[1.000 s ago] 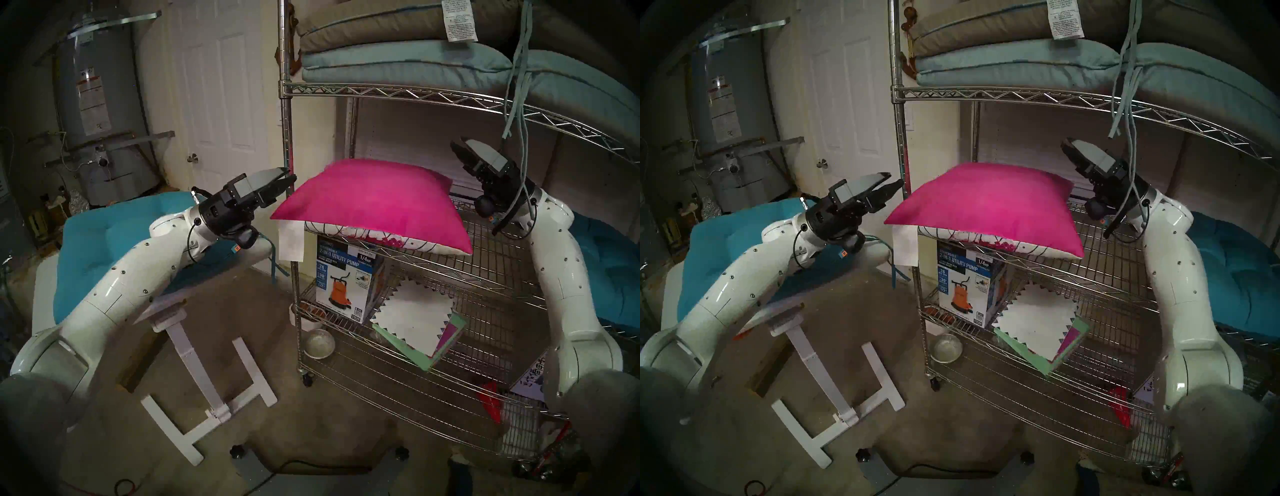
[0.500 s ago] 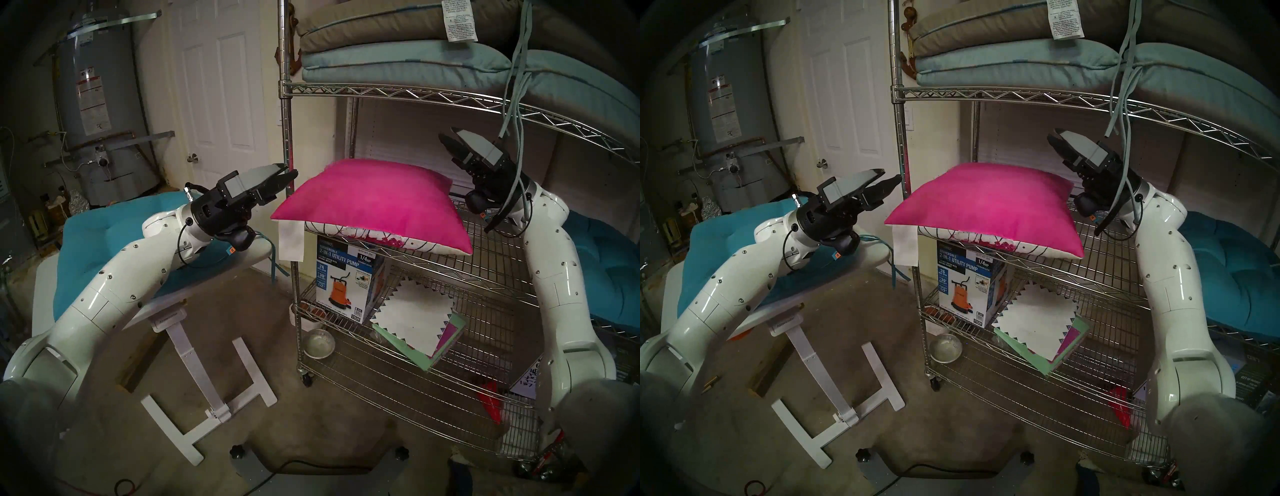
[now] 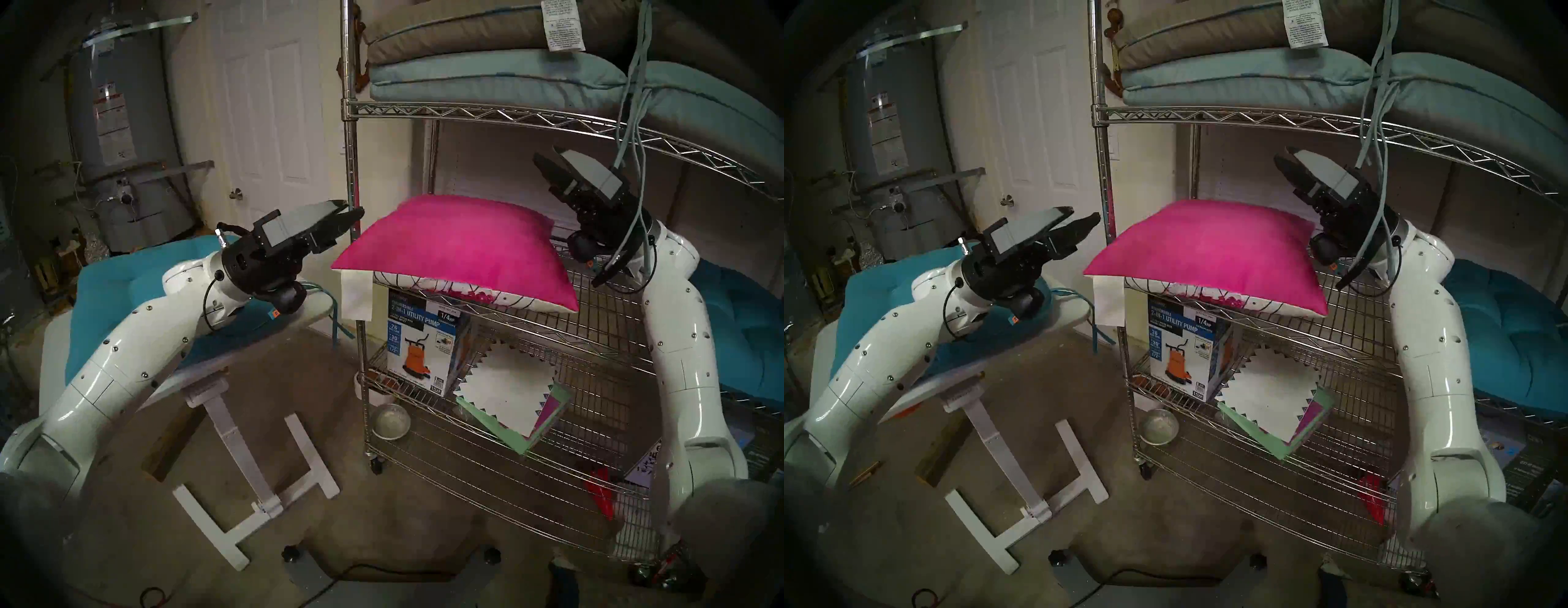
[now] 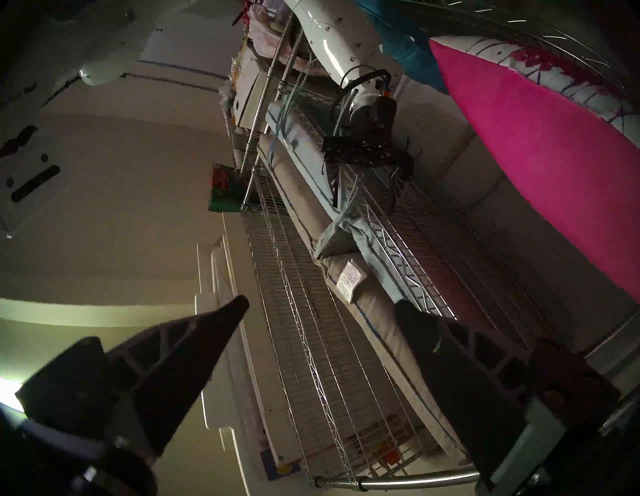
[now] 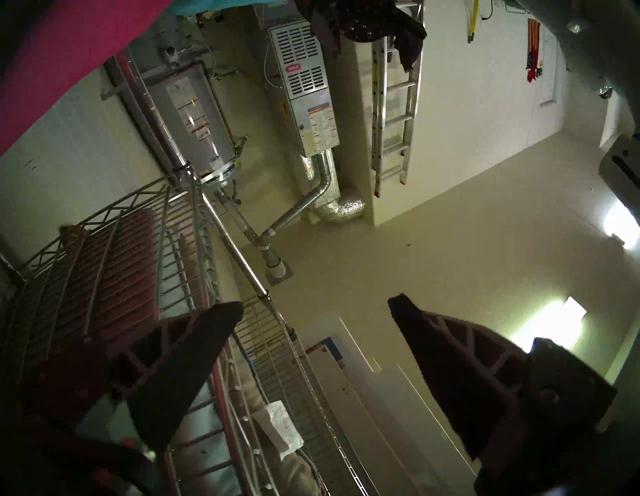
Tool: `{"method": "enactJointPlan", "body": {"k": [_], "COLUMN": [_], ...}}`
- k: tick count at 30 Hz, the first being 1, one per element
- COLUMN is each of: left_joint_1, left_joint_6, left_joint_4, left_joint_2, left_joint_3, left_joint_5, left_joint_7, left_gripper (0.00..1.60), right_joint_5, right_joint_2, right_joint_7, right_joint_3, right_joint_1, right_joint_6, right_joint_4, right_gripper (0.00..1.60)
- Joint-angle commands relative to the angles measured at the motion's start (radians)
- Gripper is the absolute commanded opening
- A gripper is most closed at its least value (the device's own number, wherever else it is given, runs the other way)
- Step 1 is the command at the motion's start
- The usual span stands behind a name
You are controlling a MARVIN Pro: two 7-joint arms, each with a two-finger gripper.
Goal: Put cushion on the shelf
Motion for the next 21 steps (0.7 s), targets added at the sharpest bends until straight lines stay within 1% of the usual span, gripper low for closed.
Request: {"method": "enactJointPlan", "body": {"k": [1,10,14,21], "left_joint_1": [0.047,0.146,0.193,0.268], "left_joint_6": [0.008,0.009,0.018,0.046], "left_joint_4": [-0.072,-0.166,-0.204,-0.228], "left_joint_2": [0.05,0.097,0.127,0.191], "left_joint_3": [-0.031,-0.022,-0.024,-0.04], "left_joint_5": [-0.028,-0.042,-0.044,-0.045], "left_joint_7": [-0.021,-0.048,-0.066,-0.12], "left_gripper": [1.6,1.6,1.6,1.6], "right_joint_5": [0.044,0.073,0.087,0.116], "right_joint_2": [-0.011,-0.021,-0.028,-0.042], "right_joint_7": [-0.026,0.013,0.028,0.052], "right_joint_3": [0.028,0.06,0.077,0.113], "right_joint_1": [-0.041,-0.095,-0.121,-0.173], "right_joint_6": [-0.017,-0.042,-0.053,-0.075], "right_joint_4": [-0.092,-0.169,-0.204,-0.271], "right_gripper": [1.6,1.6,1.6,1.6]}}
